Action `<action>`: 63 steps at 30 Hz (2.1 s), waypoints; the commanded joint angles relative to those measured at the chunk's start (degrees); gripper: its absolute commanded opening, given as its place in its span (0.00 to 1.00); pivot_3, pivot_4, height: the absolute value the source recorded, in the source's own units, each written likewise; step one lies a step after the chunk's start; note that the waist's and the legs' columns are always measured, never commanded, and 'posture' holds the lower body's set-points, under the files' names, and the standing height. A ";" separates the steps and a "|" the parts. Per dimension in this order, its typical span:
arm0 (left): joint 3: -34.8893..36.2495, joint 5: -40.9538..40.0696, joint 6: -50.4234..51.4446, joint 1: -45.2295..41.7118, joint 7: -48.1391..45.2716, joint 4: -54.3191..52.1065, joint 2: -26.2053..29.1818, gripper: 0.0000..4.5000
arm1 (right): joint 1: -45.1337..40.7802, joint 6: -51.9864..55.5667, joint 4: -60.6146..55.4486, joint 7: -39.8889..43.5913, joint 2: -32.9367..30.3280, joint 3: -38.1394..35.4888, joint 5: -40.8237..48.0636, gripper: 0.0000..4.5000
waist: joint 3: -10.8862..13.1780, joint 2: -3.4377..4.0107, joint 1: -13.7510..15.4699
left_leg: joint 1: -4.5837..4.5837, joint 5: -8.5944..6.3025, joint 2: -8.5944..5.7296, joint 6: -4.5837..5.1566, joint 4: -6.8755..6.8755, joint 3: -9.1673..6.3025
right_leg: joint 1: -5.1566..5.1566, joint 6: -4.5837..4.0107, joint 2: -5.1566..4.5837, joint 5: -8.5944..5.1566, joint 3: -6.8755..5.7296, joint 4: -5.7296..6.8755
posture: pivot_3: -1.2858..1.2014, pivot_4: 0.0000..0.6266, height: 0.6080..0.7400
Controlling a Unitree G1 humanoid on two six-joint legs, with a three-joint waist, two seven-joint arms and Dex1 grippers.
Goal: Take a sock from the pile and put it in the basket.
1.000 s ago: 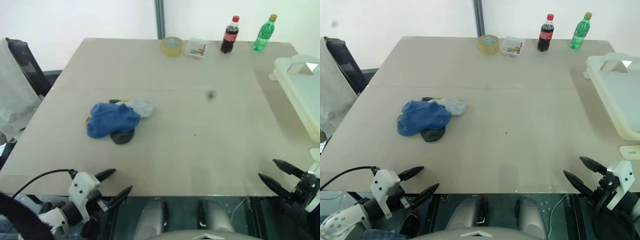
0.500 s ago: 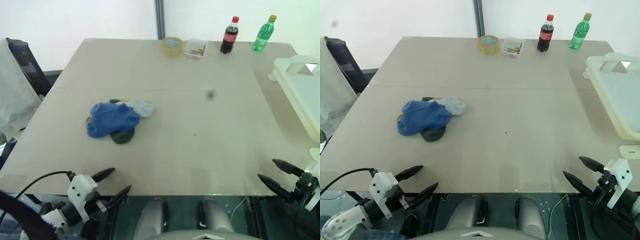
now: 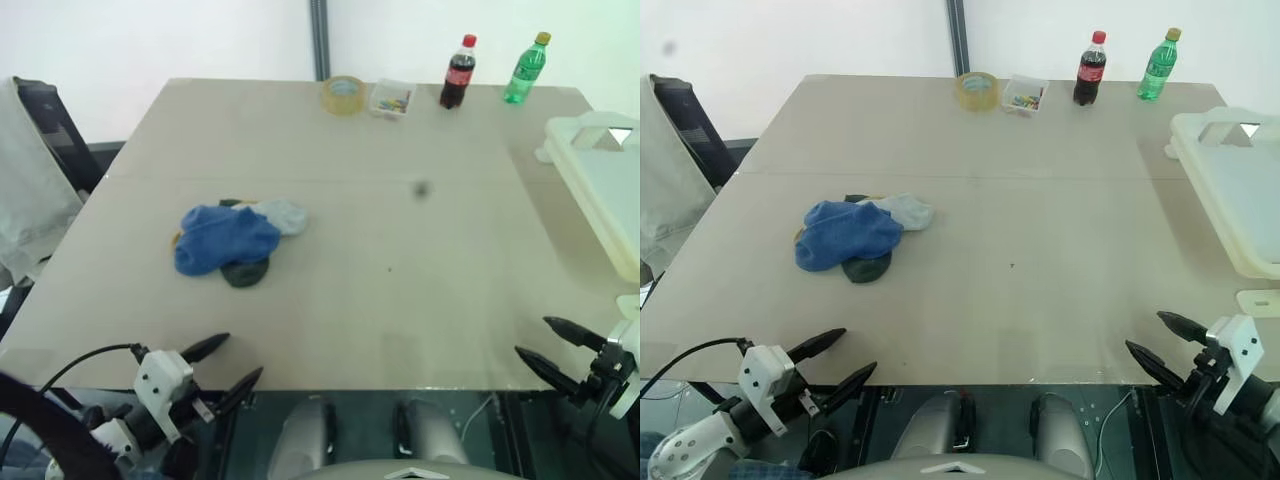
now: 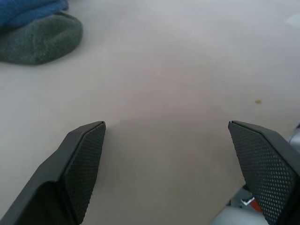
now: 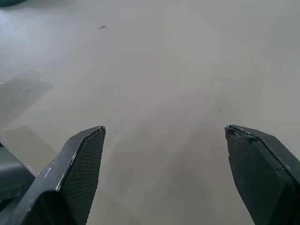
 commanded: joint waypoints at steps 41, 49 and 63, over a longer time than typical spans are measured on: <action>-11.07 18.74 18.55 -34.04 35.68 -0.61 -6.94 1.00 | -3.81 -5.58 -9.60 6.46 1.73 2.55 0.96 0.92 | 0.01 -0.30 0.07 | 0.41 -0.03 0.01 0.06 0.83 0.06 | 0.36 -0.19 0.08 0.13 0.24 0.89 | 0.52 0.24 1.00; -14.57 25.66 16.68 -37.67 39.77 3.23 -8.53 1.00 | -3.86 -7.39 -7.96 6.78 2.15 3.35 -0.70 0.92 | 0.02 -0.32 0.12 | 0.41 -0.03 0.00 0.06 0.84 0.09 | 0.36 -0.19 0.04 0.13 0.25 0.89 | 0.52 0.24 1.00; -16.89 32.76 16.10 -39.35 41.18 4.87 -7.48 1.00 | -3.52 -10.82 -5.54 6.20 2.84 3.87 -3.25 0.92 | 0.02 -0.32 0.10 | 0.40 -0.03 0.01 0.06 0.83 0.07 | 0.35 -0.19 0.03 0.13 0.23 0.89 | 0.52 0.24 1.00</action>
